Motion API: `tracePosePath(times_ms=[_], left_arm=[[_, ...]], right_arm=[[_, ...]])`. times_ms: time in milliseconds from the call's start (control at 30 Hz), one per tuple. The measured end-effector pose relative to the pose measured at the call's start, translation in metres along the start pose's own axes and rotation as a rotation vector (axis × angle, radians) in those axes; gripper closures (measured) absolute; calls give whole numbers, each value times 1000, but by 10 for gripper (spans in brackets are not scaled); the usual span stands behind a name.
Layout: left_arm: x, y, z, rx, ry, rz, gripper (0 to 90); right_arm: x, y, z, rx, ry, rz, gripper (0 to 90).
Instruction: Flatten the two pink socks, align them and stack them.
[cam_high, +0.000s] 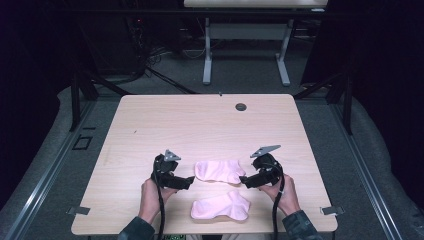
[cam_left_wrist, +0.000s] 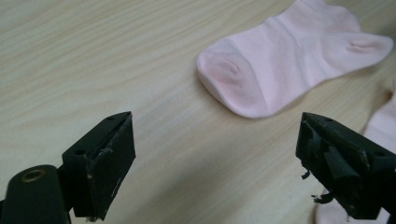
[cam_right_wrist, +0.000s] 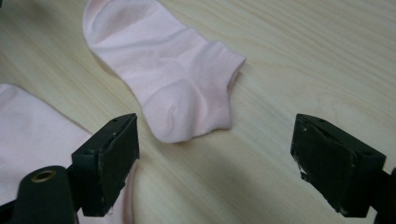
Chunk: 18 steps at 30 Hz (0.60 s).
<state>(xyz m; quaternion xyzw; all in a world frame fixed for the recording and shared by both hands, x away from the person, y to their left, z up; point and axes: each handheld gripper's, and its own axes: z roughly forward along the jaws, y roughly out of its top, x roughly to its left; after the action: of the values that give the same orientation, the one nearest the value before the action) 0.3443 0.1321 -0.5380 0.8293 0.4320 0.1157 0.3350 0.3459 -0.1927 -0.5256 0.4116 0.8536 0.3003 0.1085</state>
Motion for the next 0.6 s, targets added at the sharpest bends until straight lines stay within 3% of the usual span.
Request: tracePosePath(times_ms=[100,167,400,433,600], left_arm=[[4,9,9,11,1,-3,156],[6,18,20,32,-4,-13,174],[7,30,40,76,-13,-2,311],[8,32,45,99,-34,-11,340],[8,39,51,133,-37,7,456]], right_arm=[[-3,4,3,3,-5,7,176],[-6,9,9,2,-9,5,278],[-11,20,22,37,8,14,402],[-13,23,27,64,9,27,432],[-15,28,39,112,18,30,484]])
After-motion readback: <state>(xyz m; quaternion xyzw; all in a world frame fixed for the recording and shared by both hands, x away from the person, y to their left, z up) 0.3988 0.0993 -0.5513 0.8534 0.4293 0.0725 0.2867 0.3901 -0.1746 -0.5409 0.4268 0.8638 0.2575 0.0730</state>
